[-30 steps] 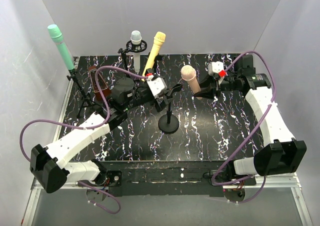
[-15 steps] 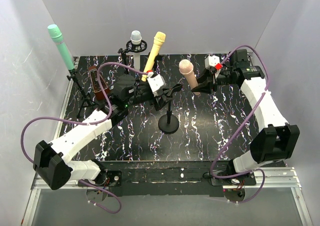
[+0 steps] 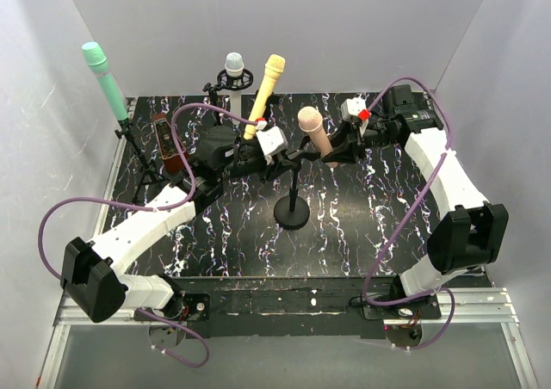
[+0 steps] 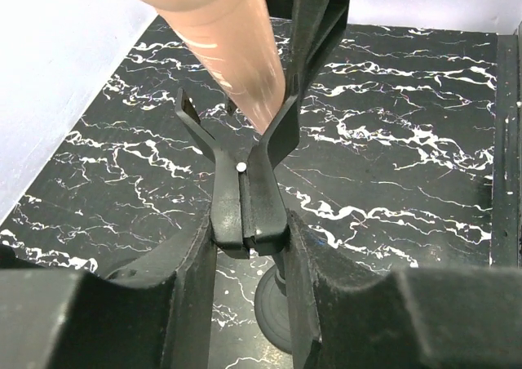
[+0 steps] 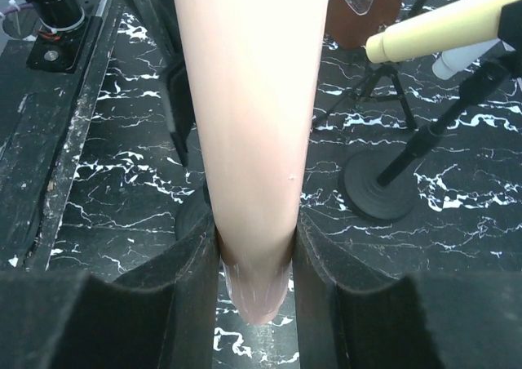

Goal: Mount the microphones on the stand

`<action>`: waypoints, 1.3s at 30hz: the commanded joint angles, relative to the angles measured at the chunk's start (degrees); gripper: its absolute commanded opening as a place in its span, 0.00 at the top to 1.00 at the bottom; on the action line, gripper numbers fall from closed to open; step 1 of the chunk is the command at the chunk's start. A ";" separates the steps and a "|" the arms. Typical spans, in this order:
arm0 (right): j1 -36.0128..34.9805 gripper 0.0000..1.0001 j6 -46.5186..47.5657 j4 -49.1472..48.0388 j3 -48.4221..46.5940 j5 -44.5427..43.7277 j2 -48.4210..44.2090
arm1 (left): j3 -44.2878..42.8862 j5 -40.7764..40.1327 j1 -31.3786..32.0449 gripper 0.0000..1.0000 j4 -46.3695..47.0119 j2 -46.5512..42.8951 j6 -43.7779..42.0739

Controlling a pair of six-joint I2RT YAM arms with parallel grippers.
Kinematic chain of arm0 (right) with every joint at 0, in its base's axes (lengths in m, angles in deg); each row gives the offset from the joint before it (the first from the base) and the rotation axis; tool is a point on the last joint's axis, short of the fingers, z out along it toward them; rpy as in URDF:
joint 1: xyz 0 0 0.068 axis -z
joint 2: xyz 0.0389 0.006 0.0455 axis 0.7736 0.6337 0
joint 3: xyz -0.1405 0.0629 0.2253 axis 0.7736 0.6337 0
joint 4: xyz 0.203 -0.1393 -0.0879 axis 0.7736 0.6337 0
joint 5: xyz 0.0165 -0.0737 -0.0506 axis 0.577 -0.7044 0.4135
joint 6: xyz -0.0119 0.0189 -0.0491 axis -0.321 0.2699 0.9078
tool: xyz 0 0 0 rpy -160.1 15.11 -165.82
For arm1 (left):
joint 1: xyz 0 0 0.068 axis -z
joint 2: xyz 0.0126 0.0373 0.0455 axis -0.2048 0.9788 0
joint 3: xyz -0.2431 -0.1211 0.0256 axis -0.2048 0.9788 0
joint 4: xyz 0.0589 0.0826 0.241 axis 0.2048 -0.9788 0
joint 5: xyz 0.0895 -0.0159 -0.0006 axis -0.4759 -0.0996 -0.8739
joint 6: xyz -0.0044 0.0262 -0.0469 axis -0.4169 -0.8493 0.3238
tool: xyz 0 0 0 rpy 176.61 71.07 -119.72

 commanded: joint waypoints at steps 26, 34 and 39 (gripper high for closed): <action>-8.42 0.71 -5.56 -4.90 4.38 -3.07 0.01 | 0.67 0.30 -0.57 0.24 5.49 -2.39 8.30; -7.11 0.36 -14.19 -13.78 10.10 -7.46 -5.97 | 0.15 -0.23 -0.57 0.02 2.68 -5.55 7.25; -4.03 0.22 -16.74 -17.48 14.23 -9.57 -10.80 | 0.50 -2.95 -0.66 0.02 -0.39 -9.32 4.97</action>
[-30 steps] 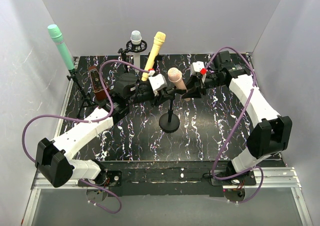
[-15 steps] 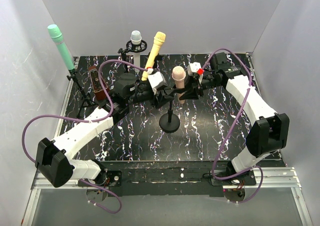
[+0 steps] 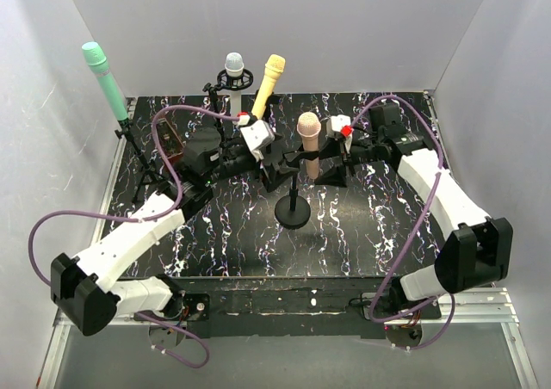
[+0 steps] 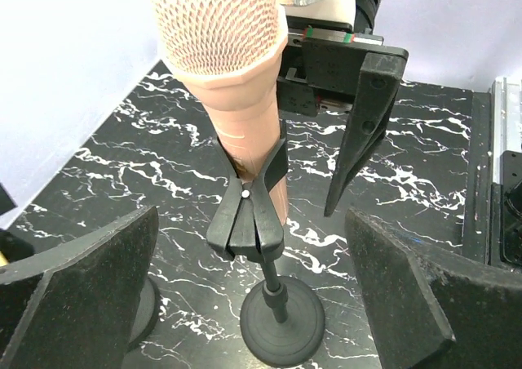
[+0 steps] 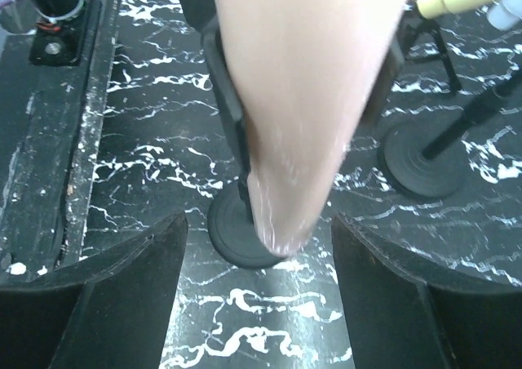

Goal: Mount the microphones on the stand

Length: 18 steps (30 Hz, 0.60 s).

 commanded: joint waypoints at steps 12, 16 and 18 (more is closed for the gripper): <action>10.99 0.14 -10.22 -6.19 13.72 -7.96 -17.87 | 15.28 -8.55 -0.16 0.02 -9.53 -21.54 0.40; 11.34 0.13 -6.56 1.52 16.97 -2.54 -19.10 | 26.97 -7.67 -0.16 0.02 5.73 -24.10 10.33; 11.52 0.13 -4.88 2.33 19.95 0.54 -19.80 | 33.30 -6.96 -0.16 0.02 18.28 -22.79 14.38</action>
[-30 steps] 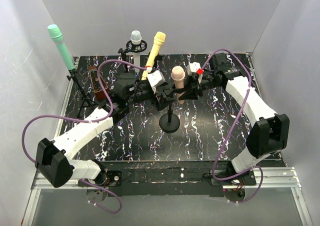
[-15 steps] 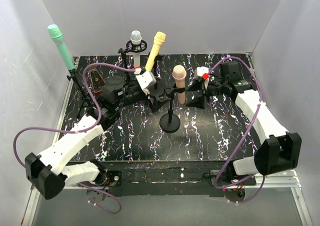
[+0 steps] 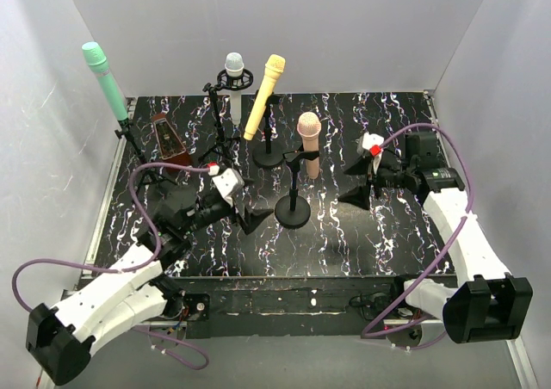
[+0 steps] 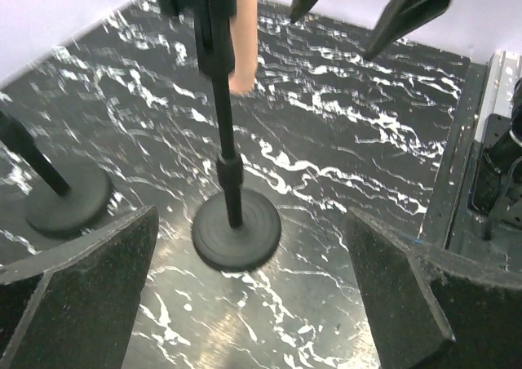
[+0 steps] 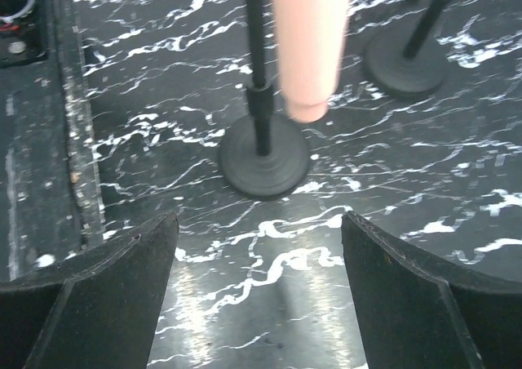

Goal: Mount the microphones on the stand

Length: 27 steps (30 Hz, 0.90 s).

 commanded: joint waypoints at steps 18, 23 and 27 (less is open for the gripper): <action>4.52 0.14 7.87 0.36 12.76 9.65 -3.95 | 1.30 3.26 0.19 0.04 50.45 36.49 -0.65; 4.87 0.14 9.37 1.68 12.49 9.30 -3.95 | -1.78 7.65 0.11 0.40 50.89 40.89 1.37; 5.23 0.14 9.89 1.86 12.67 8.95 -3.95 | -2.23 7.40 0.02 0.80 51.15 41.87 1.03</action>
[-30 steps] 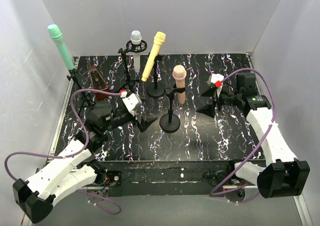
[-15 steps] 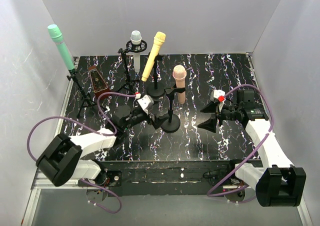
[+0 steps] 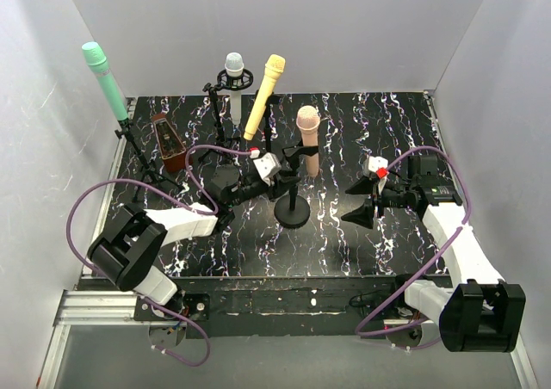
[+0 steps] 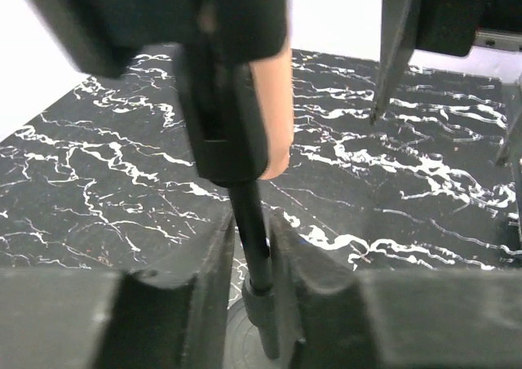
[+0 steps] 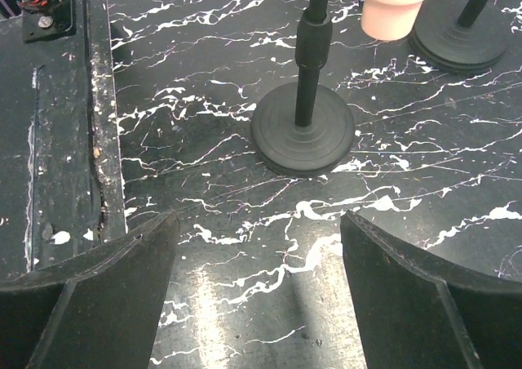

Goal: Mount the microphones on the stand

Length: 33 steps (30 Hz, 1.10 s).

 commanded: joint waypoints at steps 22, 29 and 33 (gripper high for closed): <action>1.51 0.14 3.87 3.07 -1.50 1.56 0.40 | -1.18 -0.38 -16.88 1.00 -3.87 -4.23 -5.63; 1.52 0.14 4.14 3.34 -1.59 1.65 0.66 | 0.14 1.91 -17.23 1.00 -2.12 -4.32 1.04; 1.69 0.14 4.05 3.42 -1.67 1.83 0.49 | 1.11 2.70 -17.32 1.00 -0.44 -3.00 3.86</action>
